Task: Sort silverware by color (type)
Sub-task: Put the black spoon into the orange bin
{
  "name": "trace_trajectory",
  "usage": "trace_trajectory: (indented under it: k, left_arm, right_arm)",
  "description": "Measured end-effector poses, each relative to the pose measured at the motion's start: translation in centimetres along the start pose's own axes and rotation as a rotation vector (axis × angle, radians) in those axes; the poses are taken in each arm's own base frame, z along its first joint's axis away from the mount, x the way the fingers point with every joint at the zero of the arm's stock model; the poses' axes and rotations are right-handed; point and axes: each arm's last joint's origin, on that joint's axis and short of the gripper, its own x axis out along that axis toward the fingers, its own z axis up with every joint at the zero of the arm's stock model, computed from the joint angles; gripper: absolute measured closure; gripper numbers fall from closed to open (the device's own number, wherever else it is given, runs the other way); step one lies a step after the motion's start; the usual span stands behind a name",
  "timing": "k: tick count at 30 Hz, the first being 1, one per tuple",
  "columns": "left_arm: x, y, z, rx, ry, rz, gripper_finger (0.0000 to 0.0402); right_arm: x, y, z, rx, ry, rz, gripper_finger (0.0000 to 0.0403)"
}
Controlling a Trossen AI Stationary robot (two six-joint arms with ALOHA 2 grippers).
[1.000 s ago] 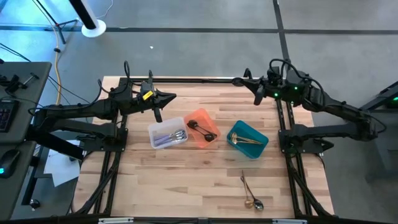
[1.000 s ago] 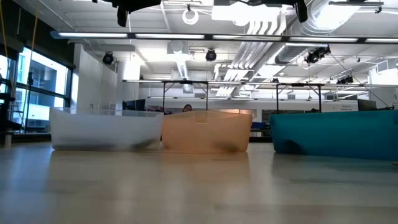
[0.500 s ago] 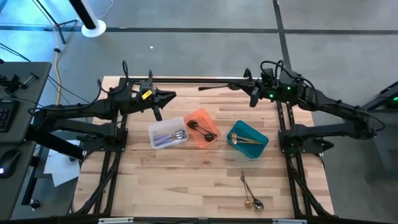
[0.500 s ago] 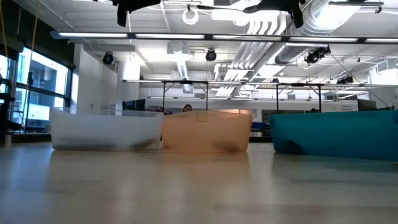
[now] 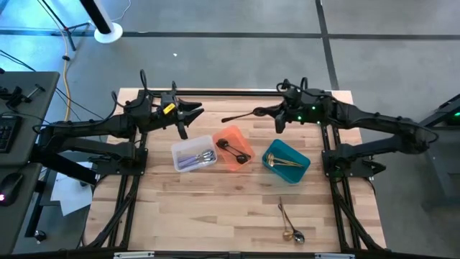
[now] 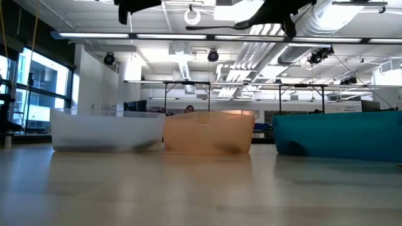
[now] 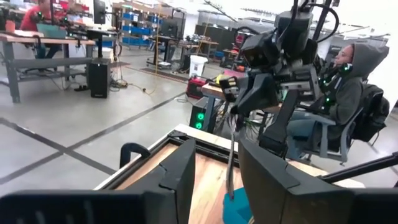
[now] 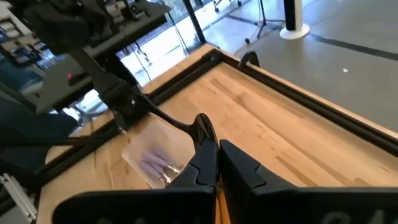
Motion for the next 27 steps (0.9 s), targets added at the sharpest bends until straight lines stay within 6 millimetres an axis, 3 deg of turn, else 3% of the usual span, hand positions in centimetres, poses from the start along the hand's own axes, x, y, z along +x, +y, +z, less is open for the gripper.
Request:
trace_trajectory:
  k: [3, 10, 18, 22, 27]
  left_arm:
    - [0.0, 0.0, 0.2, -0.003, -0.017, -0.003, 0.0286]
    - [0.0, 0.0, 0.2, 0.014, -0.020, -0.003, 0.0286]
    - [0.0, -0.2, 0.1, 0.004, -0.011, -0.037, 0.0286]
    - [1.1, -0.7, -1.2, -0.009, 0.084, -0.133, 0.0286]
    - [3.5, -1.3, -2.1, 0.043, 0.285, -0.109, 0.0286]
  right_arm:
    - [0.3, 0.4, -0.3, -0.011, 0.042, -0.042, 0.0403]
    - [1.6, 2.5, 0.9, -0.142, 0.203, -0.228, 0.0403]
    - [3.7, 3.3, 1.4, -0.181, 0.275, -0.212, 0.0403]
    - [4.2, 3.5, 1.3, -0.193, 0.293, -0.188, 0.0403]
    - [4.2, 3.6, 1.3, -0.189, 0.307, -0.158, 0.0403]
